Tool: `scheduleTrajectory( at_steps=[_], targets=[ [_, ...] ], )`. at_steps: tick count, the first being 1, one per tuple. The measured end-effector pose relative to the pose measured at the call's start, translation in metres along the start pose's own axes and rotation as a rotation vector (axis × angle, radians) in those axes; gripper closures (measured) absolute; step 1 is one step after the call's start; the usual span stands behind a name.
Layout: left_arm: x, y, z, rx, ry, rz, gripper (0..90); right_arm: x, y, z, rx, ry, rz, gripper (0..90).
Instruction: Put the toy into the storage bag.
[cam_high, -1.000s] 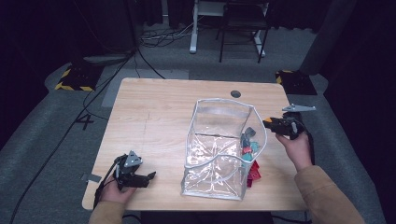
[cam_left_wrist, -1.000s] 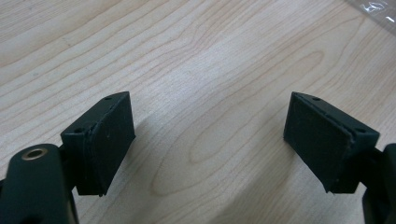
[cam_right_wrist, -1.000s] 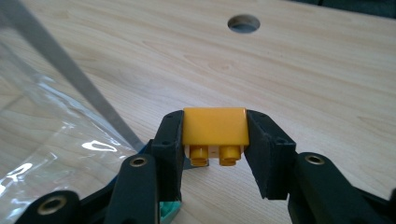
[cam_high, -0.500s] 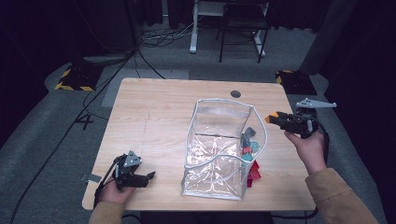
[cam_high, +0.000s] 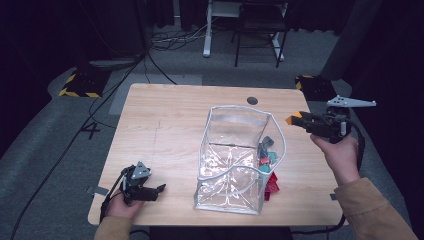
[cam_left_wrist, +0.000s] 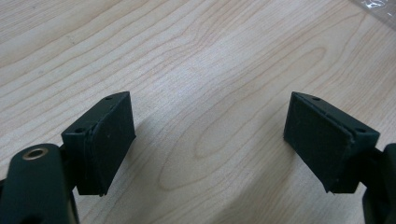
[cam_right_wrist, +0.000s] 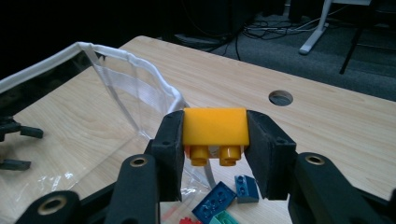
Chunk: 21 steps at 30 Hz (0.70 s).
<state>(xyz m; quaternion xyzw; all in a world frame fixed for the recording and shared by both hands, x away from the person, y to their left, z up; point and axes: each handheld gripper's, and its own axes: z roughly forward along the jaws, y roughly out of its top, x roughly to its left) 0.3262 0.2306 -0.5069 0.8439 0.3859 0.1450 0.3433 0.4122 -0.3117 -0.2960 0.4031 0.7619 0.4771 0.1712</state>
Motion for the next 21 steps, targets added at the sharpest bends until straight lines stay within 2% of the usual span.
scheduleTrajectory(
  at_steps=[7,10,12,17,21],
  targets=[
    [0.0,0.0,0.0,0.0,0.001,-0.003,16.7,0.021,0.014,-0.001,-0.006,0.05,-0.035,58.6],
    [0.0,0.0,0.0,0.0,0.002,-0.003,16.7,0.033,0.02,0.002,-0.003,0.088,-0.05,58.7],
    [0.0,0.0,0.0,0.0,0.002,-0.004,16.7,0.042,0.025,0.005,0.003,0.119,-0.055,58.7],
    [0.0,0.0,0.0,-0.001,0.001,-0.007,16.7,0.059,0.034,0.016,0.028,0.161,-0.081,58.7],
    [0.0,0.0,0.0,-0.001,0.001,-0.006,16.7,0.072,0.041,0.025,0.046,0.18,-0.111,58.7]
  ],
)
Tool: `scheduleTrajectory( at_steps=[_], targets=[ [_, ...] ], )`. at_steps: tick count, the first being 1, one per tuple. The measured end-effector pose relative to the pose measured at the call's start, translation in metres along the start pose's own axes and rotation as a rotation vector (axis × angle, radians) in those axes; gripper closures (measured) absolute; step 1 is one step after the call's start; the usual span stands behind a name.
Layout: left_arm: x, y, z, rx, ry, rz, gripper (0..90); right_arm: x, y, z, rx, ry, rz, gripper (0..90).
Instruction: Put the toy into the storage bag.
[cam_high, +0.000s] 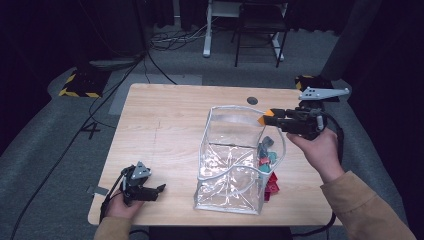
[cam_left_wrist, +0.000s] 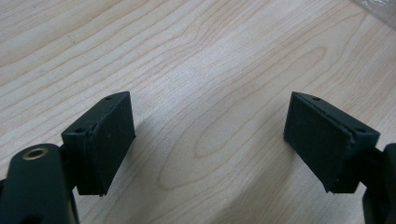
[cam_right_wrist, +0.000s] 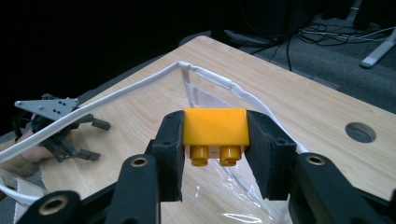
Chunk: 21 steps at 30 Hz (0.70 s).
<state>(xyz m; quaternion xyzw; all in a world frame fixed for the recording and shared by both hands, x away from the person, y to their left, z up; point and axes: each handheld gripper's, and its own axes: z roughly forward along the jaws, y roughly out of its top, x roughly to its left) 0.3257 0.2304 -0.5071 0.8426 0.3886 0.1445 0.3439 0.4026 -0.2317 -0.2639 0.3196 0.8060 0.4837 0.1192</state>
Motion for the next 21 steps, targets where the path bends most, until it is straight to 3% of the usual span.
scheduleTrajectory(
  at_steps=[12,21],
  targets=[
    [0.0,0.0,0.0,0.0,0.0,0.0,16.7,0.031,0.02,0.037,0.029,0.078,-0.061,58.7],
    [0.0,0.0,0.0,0.0,0.0,-0.001,16.7,0.04,0.024,0.069,0.091,0.092,-0.102,58.7]
  ],
)
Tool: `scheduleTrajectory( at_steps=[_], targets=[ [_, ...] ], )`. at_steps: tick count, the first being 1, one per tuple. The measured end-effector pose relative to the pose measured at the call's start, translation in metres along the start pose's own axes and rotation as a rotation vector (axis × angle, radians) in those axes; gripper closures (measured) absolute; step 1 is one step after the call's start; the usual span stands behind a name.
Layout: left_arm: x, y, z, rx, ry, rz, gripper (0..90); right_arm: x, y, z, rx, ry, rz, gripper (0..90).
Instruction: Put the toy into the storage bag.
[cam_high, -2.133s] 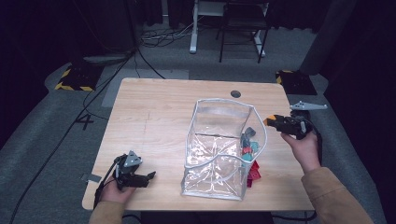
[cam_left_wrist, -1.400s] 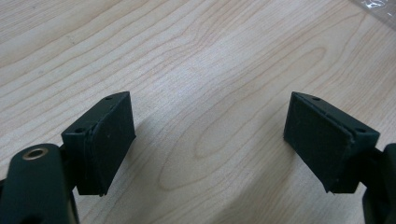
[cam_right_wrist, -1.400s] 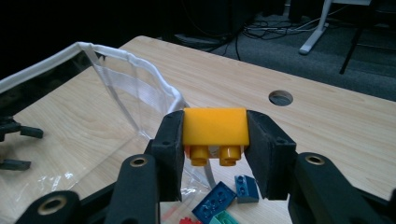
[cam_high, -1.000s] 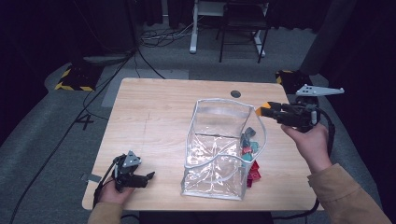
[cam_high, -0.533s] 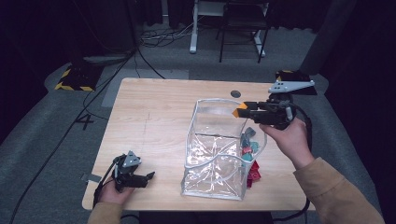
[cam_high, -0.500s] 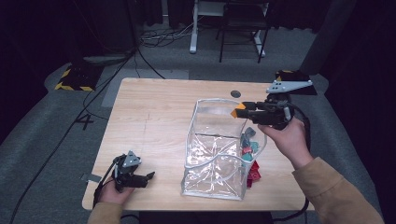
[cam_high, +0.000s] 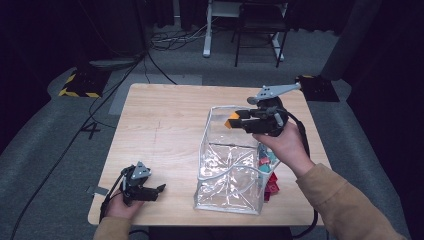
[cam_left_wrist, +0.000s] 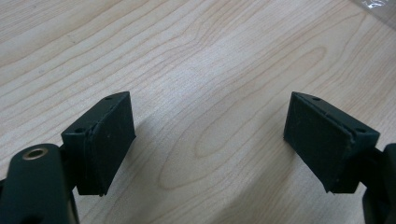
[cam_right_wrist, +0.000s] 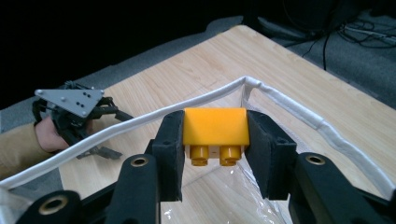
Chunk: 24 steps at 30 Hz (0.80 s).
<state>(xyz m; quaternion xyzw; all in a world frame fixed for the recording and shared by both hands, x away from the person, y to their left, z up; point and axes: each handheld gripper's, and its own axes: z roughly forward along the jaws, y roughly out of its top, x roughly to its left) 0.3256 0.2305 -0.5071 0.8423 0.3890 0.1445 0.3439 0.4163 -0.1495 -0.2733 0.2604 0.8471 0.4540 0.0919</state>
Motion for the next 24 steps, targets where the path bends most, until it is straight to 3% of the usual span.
scheduleTrajectory(
  at_steps=[9,17,24],
  targets=[
    [0.0,0.0,0.0,0.0,0.001,0.0,16.7,-0.009,-0.004,0.037,0.145,0.007,0.036,58.6],
    [0.0,0.0,0.0,-0.001,-0.002,-0.002,16.7,-0.004,-0.011,0.06,0.285,0.032,0.005,58.5],
    [0.0,0.0,0.0,0.001,0.0,-0.001,16.7,0.002,-0.017,0.077,0.455,0.063,-0.008,58.5]
  ],
)
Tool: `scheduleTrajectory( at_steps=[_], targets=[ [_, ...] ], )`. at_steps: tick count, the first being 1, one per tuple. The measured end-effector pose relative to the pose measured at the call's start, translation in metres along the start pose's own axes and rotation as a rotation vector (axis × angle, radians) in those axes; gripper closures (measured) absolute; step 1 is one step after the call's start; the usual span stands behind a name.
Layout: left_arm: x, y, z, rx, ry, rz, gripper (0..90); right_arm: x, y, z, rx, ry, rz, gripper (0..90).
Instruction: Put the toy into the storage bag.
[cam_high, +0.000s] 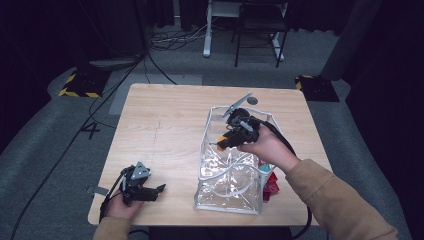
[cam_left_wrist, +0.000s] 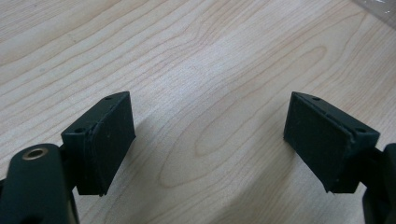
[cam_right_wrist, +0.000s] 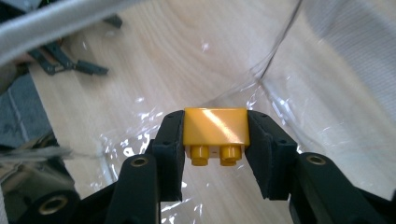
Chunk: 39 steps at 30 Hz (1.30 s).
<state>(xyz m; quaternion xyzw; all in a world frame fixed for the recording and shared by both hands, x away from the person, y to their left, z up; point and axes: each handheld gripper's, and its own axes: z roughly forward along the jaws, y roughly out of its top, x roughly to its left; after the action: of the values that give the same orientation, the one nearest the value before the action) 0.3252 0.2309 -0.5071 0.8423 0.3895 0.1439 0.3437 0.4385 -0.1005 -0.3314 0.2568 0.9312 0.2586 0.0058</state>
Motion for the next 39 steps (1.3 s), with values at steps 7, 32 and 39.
scheduleTrajectory(
  at_steps=[7,32,39],
  targets=[
    [0.0,0.0,0.0,0.0,0.0,0.0,16.7,0.004,-0.001,0.015,0.133,0.043,-0.014,58.5],
    [0.0,0.0,0.0,0.001,0.0,0.004,16.6,0.011,-0.007,-0.033,-0.121,0.018,-0.026,45.3],
    [0.0,0.0,0.0,0.001,0.0,0.005,16.6,0.005,-0.021,-0.066,-0.27,-0.022,-0.008,45.2]
  ],
)
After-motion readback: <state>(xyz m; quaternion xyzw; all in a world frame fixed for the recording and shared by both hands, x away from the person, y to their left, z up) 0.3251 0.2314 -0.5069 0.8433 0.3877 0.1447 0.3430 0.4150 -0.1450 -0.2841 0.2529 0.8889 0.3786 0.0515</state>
